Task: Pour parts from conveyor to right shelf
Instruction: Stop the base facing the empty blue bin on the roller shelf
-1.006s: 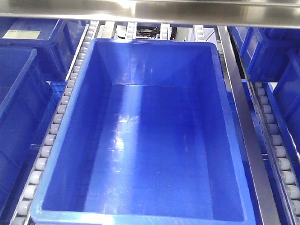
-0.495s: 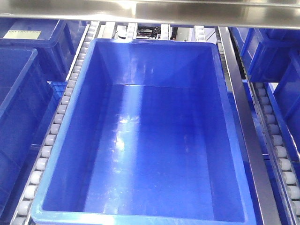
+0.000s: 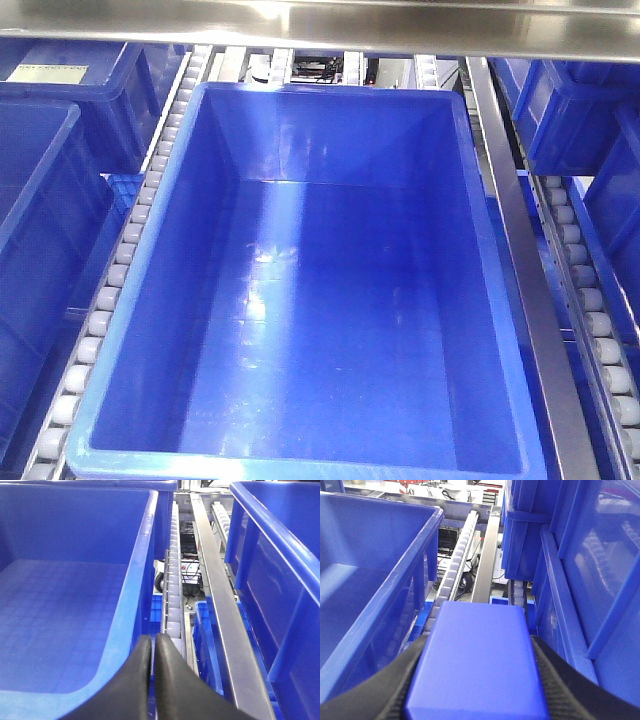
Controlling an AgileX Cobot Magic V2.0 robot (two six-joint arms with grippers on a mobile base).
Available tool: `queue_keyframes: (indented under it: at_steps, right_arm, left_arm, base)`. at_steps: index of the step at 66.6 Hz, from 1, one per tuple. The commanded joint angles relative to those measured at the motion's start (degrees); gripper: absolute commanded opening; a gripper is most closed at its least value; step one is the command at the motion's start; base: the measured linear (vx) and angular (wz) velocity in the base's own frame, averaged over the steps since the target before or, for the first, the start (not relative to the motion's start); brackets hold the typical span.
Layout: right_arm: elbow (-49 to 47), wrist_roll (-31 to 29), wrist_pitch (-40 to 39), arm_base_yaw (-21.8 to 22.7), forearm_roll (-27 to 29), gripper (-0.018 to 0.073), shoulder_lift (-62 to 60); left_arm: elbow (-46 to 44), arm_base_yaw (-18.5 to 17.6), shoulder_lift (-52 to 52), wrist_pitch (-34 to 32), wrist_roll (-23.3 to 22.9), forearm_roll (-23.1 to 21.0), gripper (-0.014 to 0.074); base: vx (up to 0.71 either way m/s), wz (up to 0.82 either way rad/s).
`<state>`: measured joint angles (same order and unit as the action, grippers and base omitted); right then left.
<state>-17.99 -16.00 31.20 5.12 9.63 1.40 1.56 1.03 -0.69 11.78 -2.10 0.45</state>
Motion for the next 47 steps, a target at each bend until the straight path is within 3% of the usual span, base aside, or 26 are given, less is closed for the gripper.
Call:
queue_keyframes:
  at_steps: [1, 16, 28, 47]
  right_arm:
    - [-1.36, -0.11, -4.97, 0.24, 0.8, -0.0005, 1.28]
    - [-1.36, 0.04, -5.92, 0.24, 4.14, -0.0005, 3.38]
    - [-3.67, -0.46, -7.88, -0.1, 4.7, -0.0005, 14.1]
    - [-14.46, 0.08, -8.81, -9.96, 1.79, -0.0005, 33.09]
  left_arm:
    - [-1.1, -0.47, -0.65, -4.52, -0.49, -0.45, -0.0006]
    - [-1.1, -0.47, -0.65, -4.52, -0.49, -0.45, -0.0006]
    - [-1.1, -0.47, -0.65, -4.52, -0.49, -0.45, -0.0006]
    - [-1.1, -0.47, -0.65, -4.52, -0.49, -0.45, -0.0006]
  base:
    - [0.0, 0.0]
    - [0.0, 0.0]
    - [0.0, 0.0]
    - [0.0, 0.0]
